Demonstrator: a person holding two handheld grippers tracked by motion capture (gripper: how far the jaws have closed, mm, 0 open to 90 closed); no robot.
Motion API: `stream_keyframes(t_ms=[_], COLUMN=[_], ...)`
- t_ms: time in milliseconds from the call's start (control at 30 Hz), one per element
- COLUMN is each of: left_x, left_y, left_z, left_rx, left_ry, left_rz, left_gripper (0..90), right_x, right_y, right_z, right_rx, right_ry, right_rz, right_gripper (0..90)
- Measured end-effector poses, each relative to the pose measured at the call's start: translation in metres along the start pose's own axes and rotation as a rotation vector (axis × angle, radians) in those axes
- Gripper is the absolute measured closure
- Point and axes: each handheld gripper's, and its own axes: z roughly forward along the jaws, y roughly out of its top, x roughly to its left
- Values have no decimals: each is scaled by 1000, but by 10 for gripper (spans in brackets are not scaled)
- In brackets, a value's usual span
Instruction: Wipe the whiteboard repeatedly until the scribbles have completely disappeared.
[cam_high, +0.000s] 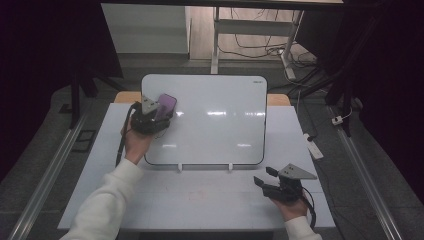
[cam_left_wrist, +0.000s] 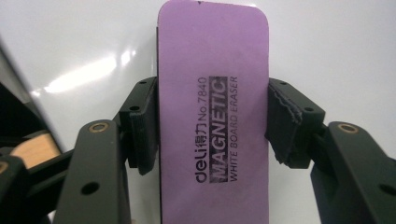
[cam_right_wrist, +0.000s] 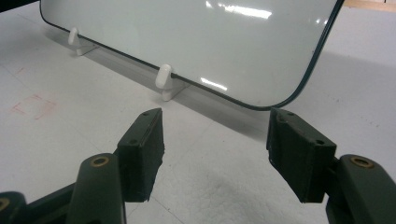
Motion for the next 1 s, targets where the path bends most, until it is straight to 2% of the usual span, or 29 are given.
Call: stream_keyframes(t_ms=[133, 267, 433, 733, 1000], left_x=[9, 6, -3, -23, -35], left_y=[8, 6, -13, -47, -71], left_z=[0, -1, -4, -10, -14], left_rx=[0, 6, 13, 40, 58], left_ry=[15, 21, 9, -9, -38], left_rz=[-19, -3, 18, 103, 139], left_gripper=[410, 410, 410, 411, 410], right_x=[0, -1, 0, 2, 2], right_y=[0, 0, 0, 0, 0], right_z=[-1, -1, -1, 1, 1], right_rx=[-1, -2, 0, 4, 3], right_ry=[-1, -2, -1, 2, 1], right_rz=[3, 1, 1, -8, -6], right_gripper=[364, 364, 364, 364, 364])
